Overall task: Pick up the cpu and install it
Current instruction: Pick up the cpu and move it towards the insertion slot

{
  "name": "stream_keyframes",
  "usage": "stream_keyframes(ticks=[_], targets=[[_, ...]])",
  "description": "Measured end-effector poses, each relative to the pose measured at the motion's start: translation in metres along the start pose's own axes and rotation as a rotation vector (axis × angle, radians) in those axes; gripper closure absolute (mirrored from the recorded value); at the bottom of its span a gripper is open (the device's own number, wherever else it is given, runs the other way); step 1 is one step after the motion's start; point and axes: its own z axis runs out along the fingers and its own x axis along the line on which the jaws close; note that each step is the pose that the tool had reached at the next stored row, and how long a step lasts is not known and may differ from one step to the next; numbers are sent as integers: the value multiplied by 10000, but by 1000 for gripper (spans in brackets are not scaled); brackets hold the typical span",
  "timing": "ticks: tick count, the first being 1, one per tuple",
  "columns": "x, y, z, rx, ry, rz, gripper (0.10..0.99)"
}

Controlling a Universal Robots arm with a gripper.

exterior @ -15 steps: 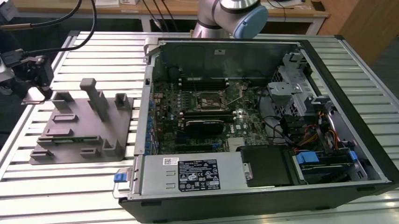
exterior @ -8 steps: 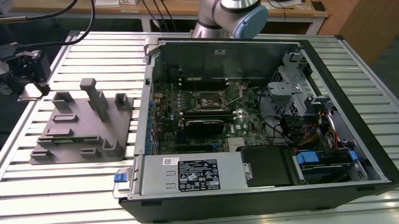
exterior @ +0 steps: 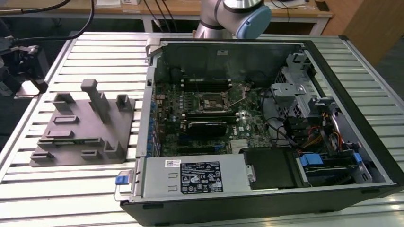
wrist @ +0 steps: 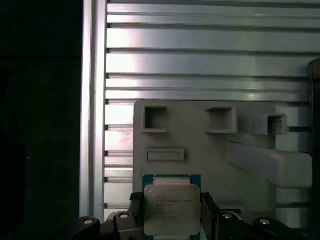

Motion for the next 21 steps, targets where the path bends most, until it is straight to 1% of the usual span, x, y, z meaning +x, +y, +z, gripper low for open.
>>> stream_keyframes(ticks=[21], targets=[[-8,11,-308,0,0,0,545]])
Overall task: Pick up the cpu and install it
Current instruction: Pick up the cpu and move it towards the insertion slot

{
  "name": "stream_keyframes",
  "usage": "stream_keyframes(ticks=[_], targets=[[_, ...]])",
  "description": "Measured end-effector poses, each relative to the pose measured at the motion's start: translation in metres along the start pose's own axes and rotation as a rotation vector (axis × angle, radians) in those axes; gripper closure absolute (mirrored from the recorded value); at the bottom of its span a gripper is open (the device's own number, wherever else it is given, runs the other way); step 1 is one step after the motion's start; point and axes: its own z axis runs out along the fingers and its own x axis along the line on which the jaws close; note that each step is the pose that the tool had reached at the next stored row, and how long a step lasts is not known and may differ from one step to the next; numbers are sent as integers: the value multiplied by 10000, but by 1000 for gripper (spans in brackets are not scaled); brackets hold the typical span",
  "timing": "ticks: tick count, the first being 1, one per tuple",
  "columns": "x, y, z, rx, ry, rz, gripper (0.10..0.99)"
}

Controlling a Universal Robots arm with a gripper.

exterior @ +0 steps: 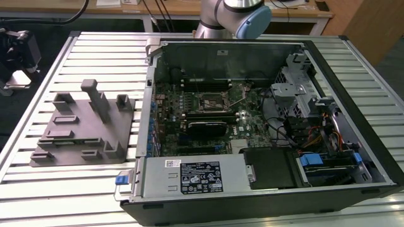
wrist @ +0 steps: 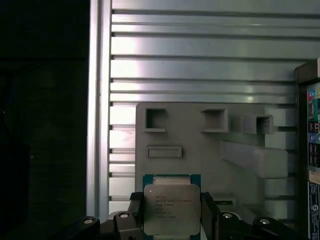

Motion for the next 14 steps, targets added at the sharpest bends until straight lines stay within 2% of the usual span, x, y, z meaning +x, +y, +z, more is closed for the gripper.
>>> stream_keyframes(ticks=[14], targets=[[-6,9,-256,0,-1,0,545]])
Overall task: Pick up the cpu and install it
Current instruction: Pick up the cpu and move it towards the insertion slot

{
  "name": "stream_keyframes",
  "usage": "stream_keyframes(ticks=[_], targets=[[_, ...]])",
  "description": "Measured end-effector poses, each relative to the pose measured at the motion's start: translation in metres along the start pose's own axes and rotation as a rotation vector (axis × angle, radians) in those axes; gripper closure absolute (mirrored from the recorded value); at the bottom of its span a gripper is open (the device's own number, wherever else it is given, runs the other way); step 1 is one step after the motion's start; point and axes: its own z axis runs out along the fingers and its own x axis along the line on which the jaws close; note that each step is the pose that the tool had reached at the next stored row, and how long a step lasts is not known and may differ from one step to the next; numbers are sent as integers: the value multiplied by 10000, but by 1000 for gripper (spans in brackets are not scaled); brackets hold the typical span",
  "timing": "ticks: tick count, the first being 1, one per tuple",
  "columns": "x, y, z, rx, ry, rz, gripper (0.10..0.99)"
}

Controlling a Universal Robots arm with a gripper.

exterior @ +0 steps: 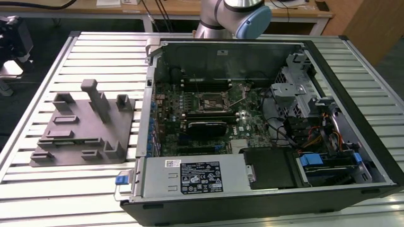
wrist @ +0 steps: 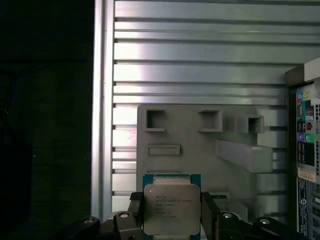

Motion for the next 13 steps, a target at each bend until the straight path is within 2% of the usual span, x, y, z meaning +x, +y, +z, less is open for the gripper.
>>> stream_keyframes(ticks=[10,13], targets=[[-5,6,-183,1,1,0,545],[-5,7,-217,0,0,0,545]])
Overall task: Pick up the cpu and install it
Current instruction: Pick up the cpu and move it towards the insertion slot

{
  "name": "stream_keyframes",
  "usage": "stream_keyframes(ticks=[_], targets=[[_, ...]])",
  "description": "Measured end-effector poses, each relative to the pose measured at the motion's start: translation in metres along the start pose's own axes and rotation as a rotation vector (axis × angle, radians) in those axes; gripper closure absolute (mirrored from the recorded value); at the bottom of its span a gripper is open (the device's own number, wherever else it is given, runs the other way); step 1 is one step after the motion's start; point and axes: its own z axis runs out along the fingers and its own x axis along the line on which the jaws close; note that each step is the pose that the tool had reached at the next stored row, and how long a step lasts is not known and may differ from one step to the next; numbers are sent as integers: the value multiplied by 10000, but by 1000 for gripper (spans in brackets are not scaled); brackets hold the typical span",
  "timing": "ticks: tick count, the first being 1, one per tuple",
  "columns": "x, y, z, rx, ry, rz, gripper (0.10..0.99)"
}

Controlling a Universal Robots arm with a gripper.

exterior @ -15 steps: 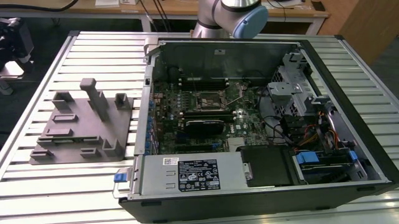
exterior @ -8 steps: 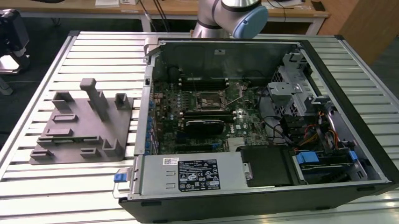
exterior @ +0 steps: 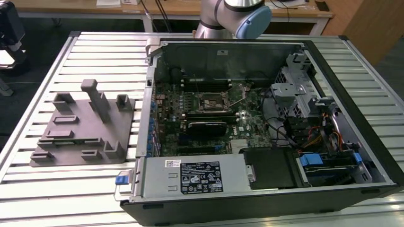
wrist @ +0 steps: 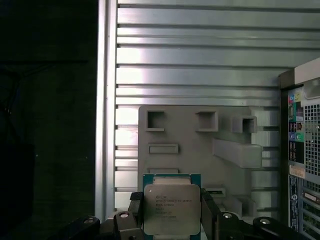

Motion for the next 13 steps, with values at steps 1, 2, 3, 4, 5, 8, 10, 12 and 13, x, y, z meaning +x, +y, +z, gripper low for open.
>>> stream_keyframes(ticks=[1,2,3,4,5,8,10,12,13], targets=[[0,0,0,-1,-1,0,545],[0,0,0,-1,-2,0,545],[-1,0,0,-1,-1,0,545],[-1,0,-1,0,1,0,545],[0,0,-2,1,2,0,545],[-8,1,-4,2,4,-1,545],[-21,0,-1,1,1,-1,545],[-41,0,-1,1,1,-1,545],[-53,0,-1,1,2,-1,545]])
